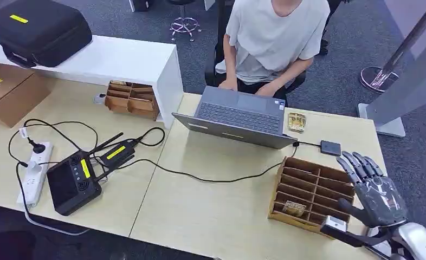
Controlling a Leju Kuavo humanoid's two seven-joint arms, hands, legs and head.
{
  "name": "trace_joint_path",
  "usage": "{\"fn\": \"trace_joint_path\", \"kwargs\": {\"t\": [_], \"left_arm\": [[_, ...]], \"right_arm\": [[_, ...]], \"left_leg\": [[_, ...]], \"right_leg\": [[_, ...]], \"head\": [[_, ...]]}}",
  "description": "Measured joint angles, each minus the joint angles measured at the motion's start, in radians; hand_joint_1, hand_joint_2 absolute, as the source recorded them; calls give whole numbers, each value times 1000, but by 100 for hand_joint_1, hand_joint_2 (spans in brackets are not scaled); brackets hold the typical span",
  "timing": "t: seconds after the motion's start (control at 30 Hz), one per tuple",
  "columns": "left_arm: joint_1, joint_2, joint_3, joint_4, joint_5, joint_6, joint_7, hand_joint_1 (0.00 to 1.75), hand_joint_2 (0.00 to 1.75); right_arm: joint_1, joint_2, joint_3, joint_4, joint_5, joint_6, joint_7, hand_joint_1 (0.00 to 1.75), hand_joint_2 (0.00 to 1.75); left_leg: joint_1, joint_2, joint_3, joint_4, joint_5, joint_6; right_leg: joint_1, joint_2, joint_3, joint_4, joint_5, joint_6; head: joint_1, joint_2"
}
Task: Pass the card to the sensor for recognition and then transmit it.
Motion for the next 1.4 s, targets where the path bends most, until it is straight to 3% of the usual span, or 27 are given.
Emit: {"fn": "trace_joint_path", "kwargs": {"t": [0.93,1.4], "left_arm": [[-4,0,-2,0,-8,-2,9,0,175],[-14,-6,-17,0,-19,-3,21,0,175]], "right_arm": [[-33,22,62,17,17,2,12,0,175],[-122,54,94,140,48,-14,42,0,175]], "left_leg": [[0,0,0,0,0,0],[0,0,0,0,0,0]], "right_leg": [[0,0,0,0,0,0],[0,0,0,0,0,0]], "head": [[0,0],[0,0]]}}
